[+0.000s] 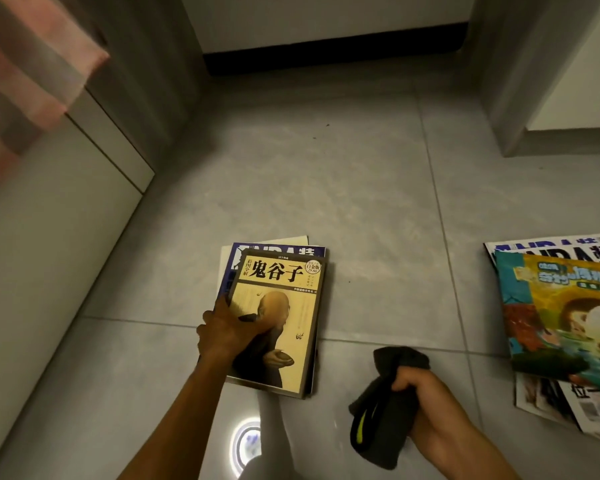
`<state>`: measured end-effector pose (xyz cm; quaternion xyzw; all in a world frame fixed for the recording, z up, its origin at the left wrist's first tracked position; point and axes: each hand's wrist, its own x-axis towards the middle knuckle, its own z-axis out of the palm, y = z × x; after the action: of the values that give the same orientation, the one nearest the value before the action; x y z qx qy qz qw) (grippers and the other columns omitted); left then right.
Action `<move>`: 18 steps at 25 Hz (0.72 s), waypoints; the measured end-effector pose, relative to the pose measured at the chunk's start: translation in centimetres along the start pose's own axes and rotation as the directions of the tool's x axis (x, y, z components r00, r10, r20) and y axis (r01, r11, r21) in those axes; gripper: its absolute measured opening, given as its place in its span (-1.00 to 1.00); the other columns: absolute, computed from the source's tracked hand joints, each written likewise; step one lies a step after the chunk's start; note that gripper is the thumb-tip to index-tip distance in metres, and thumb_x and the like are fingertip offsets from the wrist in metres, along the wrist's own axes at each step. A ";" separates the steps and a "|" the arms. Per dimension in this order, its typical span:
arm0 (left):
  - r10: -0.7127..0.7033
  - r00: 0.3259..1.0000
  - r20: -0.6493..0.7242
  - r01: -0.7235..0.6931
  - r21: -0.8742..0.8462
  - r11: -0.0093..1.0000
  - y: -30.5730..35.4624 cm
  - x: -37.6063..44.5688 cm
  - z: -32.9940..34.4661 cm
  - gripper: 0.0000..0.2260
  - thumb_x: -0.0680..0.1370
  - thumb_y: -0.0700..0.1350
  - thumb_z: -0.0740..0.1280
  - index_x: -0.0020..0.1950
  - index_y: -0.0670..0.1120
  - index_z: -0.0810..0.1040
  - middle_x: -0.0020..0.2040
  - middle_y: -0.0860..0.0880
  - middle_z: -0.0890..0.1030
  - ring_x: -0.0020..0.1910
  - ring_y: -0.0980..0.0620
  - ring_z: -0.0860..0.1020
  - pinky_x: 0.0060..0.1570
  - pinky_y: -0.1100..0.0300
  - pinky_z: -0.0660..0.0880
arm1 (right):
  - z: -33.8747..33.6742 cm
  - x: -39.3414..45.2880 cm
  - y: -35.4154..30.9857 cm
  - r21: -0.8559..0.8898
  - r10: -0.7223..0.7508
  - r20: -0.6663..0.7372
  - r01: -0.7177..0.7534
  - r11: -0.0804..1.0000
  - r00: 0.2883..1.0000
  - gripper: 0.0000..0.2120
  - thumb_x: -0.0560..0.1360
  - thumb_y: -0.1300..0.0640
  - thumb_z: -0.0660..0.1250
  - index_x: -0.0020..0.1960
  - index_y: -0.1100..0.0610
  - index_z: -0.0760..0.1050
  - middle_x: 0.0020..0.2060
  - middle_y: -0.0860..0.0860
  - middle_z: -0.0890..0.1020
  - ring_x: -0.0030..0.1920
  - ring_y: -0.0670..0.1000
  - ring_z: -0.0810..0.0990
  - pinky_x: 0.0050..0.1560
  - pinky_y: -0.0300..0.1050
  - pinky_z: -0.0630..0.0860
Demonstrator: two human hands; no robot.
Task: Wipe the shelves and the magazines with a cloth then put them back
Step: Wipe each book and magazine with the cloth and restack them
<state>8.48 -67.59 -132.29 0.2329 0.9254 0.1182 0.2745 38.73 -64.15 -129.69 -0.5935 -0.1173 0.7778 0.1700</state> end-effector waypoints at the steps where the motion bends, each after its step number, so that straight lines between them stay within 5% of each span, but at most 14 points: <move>1: -0.002 1.000 0.004 0.002 -0.047 0.999 0.0 0.1 -0.3 -0.13 0.24 0.28 0.52 0.39 -0.05 0.25 0.30 -0.16 0.44 0.28 -0.21 0.42 0.21 -0.14 0.43 | 0.6 0.7 0.2 -0.021 -0.003 0.003 0.003 1.000 1.000 -0.43 0.16 0.34 0.22 0.19 0.25 0.49 -0.15 0.27 0.60 -0.09 0.31 0.59 -0.08 0.13 0.56; 6: 0.045 0.988 0.148 0.021 -0.412 0.911 1.0 -1.9 0.5 -0.50 0.31 0.09 0.55 0.13 -0.02 0.44 0.05 -0.01 0.57 0.08 -0.06 0.55 0.04 0.03 0.52 | 4.8 2.7 1.1 -0.140 -0.112 -0.014 0.109 0.984 0.994 -0.68 0.42 0.36 0.26 0.15 0.21 0.50 -0.11 0.24 0.64 -0.10 0.25 0.62 -0.13 0.09 0.57; 10: 0.061 0.962 0.265 0.116 -0.602 0.790 2.4 -3.7 2.2 -0.67 0.40 0.01 0.50 0.09 0.00 0.50 0.07 -0.05 0.64 0.04 -0.05 0.61 0.09 -0.05 0.57 | 3.6 3.0 0.3 -0.206 -0.206 -0.092 0.184 0.961 0.974 -0.71 0.43 0.28 0.31 0.15 0.15 0.54 -0.07 0.22 0.67 -0.07 0.28 0.64 0.02 0.18 0.59; 13: 0.151 0.914 0.377 0.180 -0.710 0.681 5.4 -6.4 4.3 -0.76 0.52 -0.03 0.38 0.17 -0.02 0.50 0.08 -0.06 0.65 0.03 -0.04 0.63 0.06 -0.01 0.59 | -0.8 1.5 -0.9 -0.185 -0.222 -0.174 0.189 0.964 0.959 -0.74 0.45 0.31 0.28 0.14 0.21 0.51 -0.05 0.28 0.62 -0.08 0.31 0.61 -0.05 0.13 0.56; 16: 0.226 0.868 0.442 0.165 -0.686 0.709 7.8 -9.5 7.7 -0.82 0.57 0.01 0.30 0.15 0.01 0.50 0.06 -0.04 0.63 0.03 -0.01 0.62 0.09 -0.01 0.57 | -5.2 -1.0 -0.8 -0.222 -0.271 -0.258 0.216 0.951 0.927 -0.81 0.49 0.32 0.25 0.10 0.27 0.47 -0.23 0.22 0.56 -0.30 0.18 0.54 -0.26 -0.05 0.47; 18: 0.273 0.851 0.448 0.085 -0.630 0.772 8.0 -10.8 10.1 -0.84 0.58 0.05 0.27 0.12 0.04 0.51 0.06 -0.01 0.64 0.03 0.03 0.62 0.12 0.00 0.57 | -7.6 -1.8 -0.7 -0.312 -0.338 -0.318 0.238 0.920 0.886 -0.79 0.49 0.35 0.26 0.12 0.30 0.41 -0.17 0.17 0.54 -0.27 0.10 0.51 -0.21 -0.04 0.44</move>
<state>25.14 -65.12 -132.91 0.1984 0.7099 0.3675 0.5670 46.56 -64.40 -129.86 -0.7209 -0.2738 0.5965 0.2227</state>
